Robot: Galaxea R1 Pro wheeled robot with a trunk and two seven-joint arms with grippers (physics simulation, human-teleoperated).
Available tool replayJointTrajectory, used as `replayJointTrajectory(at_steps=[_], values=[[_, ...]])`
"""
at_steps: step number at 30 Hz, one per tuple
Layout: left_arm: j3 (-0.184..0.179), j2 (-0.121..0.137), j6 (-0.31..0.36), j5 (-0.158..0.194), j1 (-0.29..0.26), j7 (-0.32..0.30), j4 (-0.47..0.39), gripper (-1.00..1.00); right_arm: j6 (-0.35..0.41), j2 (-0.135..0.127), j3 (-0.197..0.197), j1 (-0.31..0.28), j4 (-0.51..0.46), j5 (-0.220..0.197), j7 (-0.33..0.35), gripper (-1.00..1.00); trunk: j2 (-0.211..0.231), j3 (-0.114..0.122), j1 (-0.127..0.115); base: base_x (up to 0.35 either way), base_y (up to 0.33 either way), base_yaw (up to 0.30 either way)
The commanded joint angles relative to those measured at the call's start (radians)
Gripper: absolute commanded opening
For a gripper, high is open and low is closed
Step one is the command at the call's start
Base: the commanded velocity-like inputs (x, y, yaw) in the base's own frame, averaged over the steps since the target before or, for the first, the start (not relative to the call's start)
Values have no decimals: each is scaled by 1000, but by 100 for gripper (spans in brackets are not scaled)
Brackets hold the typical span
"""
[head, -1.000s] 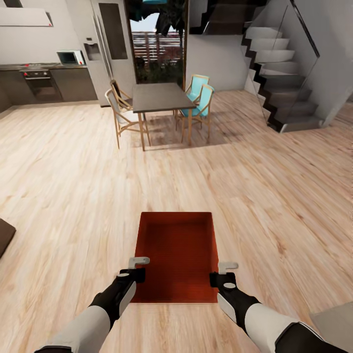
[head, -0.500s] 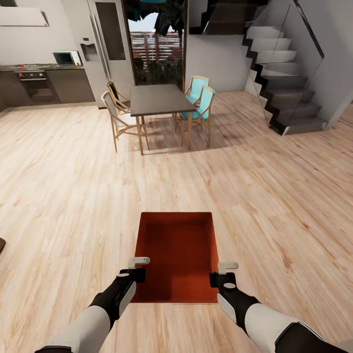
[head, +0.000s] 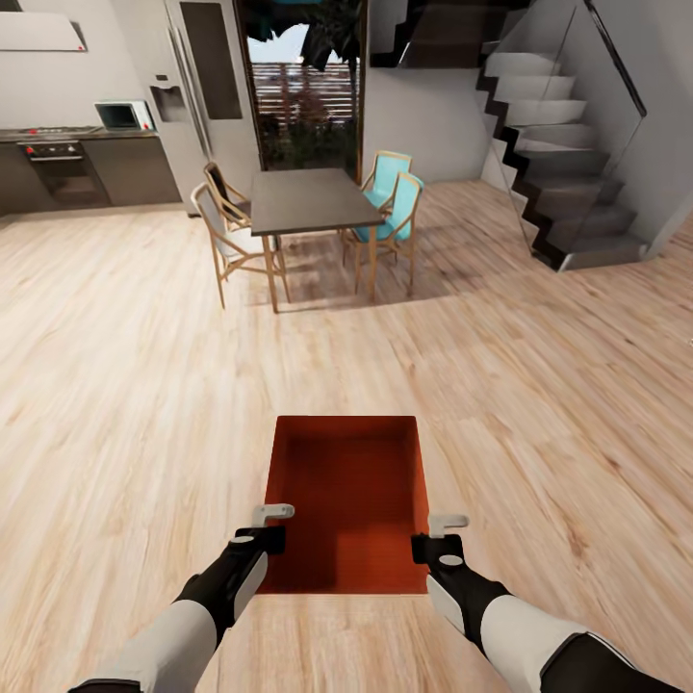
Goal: Move the two storage containers from the living room to the garage. In the garage, place one container on the floor and stack the other container on top of it (either order is fine).
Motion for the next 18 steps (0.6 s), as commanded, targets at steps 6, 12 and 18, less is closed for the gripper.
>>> replayJointTrajectory(at_steps=[6,12,18], values=[[6,12,6,6,-1,3,-62,-100,0,-1,29,0,40,-15,-1,-100,-1,-1,1,322,0,-217],[6,12,6,6,-1,3,-62,-100,0,0,29,0,40,-15,-1,-100,-1,-1,1,322,0,-253],[6,12,6,6,-1,3,-62,-100,0,1,29,0,40,-15,-1,-100,-1,-1,1,322,0,-254]])
